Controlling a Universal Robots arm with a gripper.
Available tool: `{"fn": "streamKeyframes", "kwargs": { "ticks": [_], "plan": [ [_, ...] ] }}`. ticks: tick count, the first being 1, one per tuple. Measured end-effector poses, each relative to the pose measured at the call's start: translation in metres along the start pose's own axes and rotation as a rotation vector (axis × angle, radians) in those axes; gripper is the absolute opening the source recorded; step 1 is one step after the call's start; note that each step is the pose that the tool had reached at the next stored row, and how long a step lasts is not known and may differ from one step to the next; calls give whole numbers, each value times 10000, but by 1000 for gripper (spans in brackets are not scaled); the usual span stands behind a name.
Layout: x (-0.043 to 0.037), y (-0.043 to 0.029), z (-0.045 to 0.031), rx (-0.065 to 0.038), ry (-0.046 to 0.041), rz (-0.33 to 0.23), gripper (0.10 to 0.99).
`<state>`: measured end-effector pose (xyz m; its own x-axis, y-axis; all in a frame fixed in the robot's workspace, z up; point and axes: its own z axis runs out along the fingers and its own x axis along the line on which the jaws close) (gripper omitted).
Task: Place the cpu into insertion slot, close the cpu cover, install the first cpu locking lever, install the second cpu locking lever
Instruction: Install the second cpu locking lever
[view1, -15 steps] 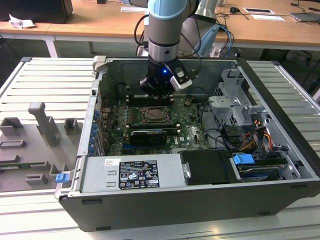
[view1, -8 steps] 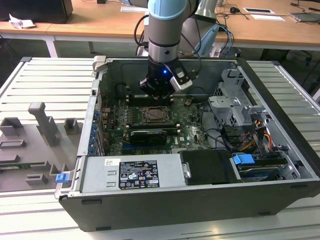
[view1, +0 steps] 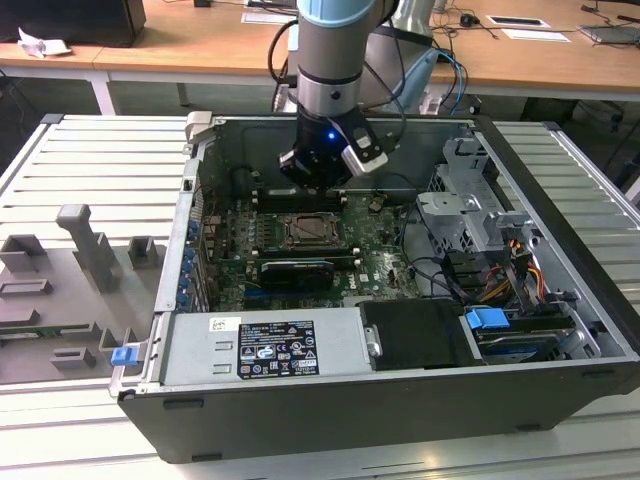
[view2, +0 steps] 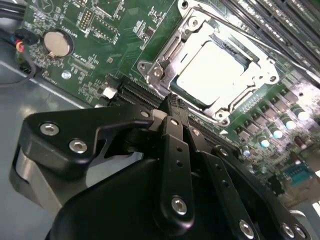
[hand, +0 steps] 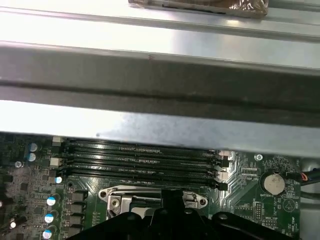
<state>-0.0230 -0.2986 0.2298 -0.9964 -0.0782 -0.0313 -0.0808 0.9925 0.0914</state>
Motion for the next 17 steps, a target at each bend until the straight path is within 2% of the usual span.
{"fn": "streamKeyframes", "kwargs": {
  "ticks": [1,2,8,12,15,17],
  "plan": [
    [-1,3,-42,3,0,1,106],
    [0,-1,-54,3,-1,2,106],
    [11,-128,-66,3,1,2,106],
    [19,-232,-75,2,0,1,106],
    [31,-370,-89,3,0,2,106],
    [35,-426,-94,3,0,1,106]
  ]
}}
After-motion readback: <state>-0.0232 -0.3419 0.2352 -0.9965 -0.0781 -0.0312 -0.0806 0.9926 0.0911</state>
